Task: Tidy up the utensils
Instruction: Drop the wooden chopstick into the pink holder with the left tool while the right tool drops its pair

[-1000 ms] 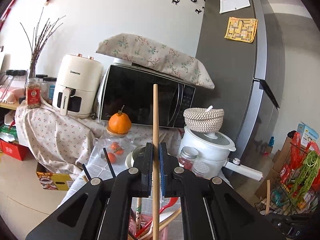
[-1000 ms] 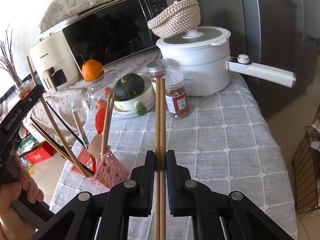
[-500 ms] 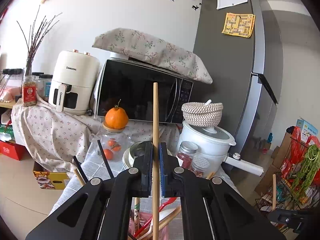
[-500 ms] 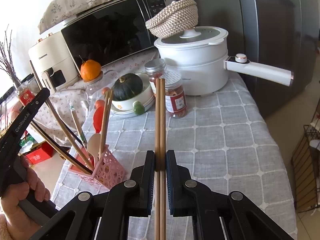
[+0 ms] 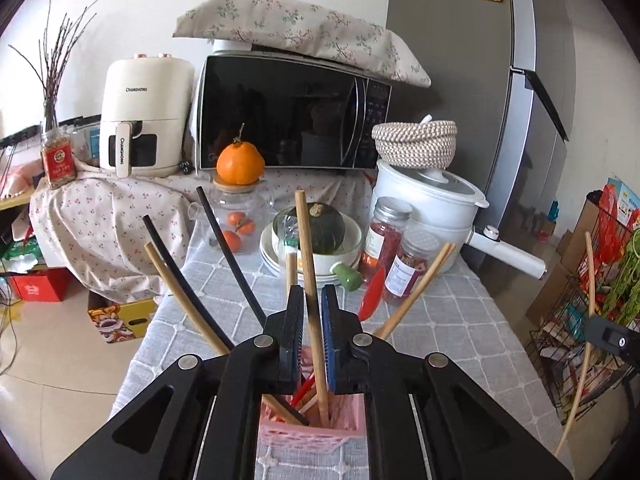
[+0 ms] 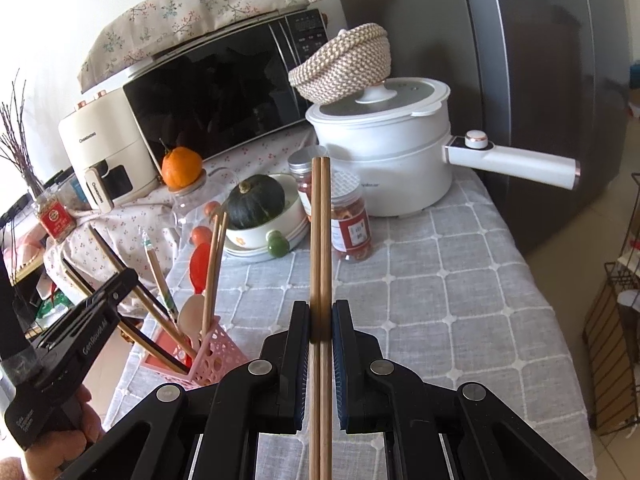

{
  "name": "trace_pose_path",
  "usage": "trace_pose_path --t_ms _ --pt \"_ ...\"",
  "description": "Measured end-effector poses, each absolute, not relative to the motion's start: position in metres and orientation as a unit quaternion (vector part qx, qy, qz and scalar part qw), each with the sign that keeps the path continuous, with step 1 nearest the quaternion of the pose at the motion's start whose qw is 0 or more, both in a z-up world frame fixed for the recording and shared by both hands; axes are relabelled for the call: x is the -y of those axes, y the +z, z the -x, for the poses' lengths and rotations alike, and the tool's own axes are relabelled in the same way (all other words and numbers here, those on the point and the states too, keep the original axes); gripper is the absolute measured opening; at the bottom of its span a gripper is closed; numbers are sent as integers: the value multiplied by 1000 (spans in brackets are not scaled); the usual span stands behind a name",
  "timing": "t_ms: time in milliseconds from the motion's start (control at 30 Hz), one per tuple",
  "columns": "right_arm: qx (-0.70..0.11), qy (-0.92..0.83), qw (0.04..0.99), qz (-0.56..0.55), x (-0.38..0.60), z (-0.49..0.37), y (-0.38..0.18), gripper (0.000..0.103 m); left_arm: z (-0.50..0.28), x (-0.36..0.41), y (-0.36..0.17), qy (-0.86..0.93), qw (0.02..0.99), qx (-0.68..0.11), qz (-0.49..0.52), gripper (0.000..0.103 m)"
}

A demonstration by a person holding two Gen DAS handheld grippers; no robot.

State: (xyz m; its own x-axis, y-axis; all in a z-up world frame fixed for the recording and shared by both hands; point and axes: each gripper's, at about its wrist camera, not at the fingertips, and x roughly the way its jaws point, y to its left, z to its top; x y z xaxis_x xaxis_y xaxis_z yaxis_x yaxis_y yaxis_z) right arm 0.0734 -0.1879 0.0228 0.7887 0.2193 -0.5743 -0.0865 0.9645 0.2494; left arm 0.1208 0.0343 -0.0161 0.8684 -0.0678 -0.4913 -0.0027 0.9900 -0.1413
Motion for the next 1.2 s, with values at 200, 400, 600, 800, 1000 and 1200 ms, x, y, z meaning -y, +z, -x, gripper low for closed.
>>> trace_pose_path --t_ms 200,400,600,800,1000,1200 --pt "-292 80 946 -119 184 -68 32 9 -96 -30 -9 -11 948 -316 27 54" --pt "-264 80 952 -134 181 -60 43 9 -71 -41 -12 -38 923 -383 33 68" --pt "-234 70 957 -154 172 -61 48 9 -66 -59 -36 -40 895 -445 9 71" --pt "-200 51 967 -149 149 -71 45 9 -68 -83 -60 -43 872 -488 4 71" --pt "-176 29 965 -194 132 -84 41 9 -78 -109 -76 -35 857 -513 17 71" --pt "-154 5 970 -186 95 -107 43 9 -89 -126 -77 -36 860 -509 19 71"
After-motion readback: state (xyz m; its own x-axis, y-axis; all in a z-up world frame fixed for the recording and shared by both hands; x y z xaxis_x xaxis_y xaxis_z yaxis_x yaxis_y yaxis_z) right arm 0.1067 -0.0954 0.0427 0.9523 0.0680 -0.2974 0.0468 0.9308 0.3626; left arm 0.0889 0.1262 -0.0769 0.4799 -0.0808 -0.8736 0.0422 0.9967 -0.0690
